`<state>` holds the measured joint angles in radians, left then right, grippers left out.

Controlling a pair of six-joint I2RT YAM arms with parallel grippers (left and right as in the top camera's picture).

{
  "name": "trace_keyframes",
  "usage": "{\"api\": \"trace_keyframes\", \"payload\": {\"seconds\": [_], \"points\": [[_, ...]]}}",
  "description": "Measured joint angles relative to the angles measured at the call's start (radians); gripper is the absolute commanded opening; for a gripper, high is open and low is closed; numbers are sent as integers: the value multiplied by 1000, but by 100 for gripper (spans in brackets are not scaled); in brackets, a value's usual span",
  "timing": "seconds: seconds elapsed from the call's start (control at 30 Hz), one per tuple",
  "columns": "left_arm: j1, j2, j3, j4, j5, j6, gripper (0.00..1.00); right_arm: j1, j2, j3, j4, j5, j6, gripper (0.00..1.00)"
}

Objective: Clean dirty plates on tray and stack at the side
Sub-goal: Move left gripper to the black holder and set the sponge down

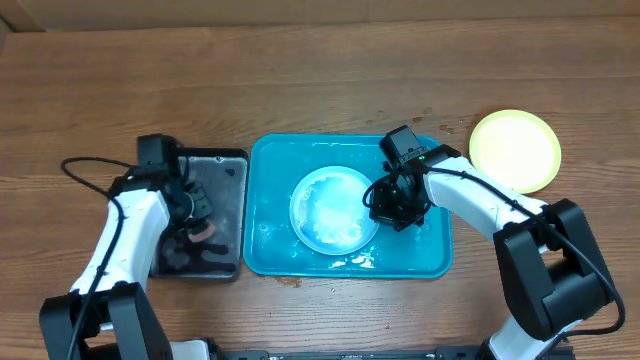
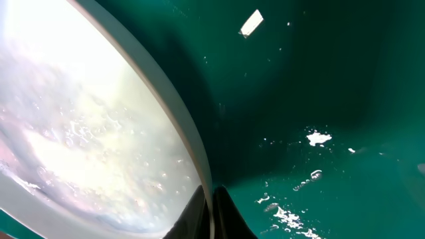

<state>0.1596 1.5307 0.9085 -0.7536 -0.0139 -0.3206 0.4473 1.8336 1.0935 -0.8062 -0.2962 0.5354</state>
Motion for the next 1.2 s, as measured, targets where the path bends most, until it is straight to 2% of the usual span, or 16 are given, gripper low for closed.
{"api": "trace_keyframes", "payload": {"seconds": [0.07, 0.13, 0.2, 0.27, 0.4, 0.63, 0.93, 1.2], "points": [[18, 0, -8, 7, 24, 23, 59, 0, 0, 0, -2, 0, -2, 4], [20, 0, -9, 10, 42, 29, 68, 0, 0, 0, -2, 0, -8, 4], [19, 0, -9, 9, 61, 36, 88, 0, 0, 0, -1, 0, -13, 4], [19, 0, -9, 9, 82, 33, 95, 0, 0, 0, -1, 0, -18, 4], [17, 0, -9, 3, 112, 37, 100, 0, 0, 0, 0, 0, -24, 4], [-27, -16, 9, -35, 126, 36, 100, 0, 0, 8, -14, 0, -54, 4], [-135, -67, 186, -193, 123, 36, 100, 0, 0, 132, -87, 14, -126, 4], [-253, -74, 207, -269, 53, 7, 100, 0, 0, 252, -198, 154, -163, 4]]}}
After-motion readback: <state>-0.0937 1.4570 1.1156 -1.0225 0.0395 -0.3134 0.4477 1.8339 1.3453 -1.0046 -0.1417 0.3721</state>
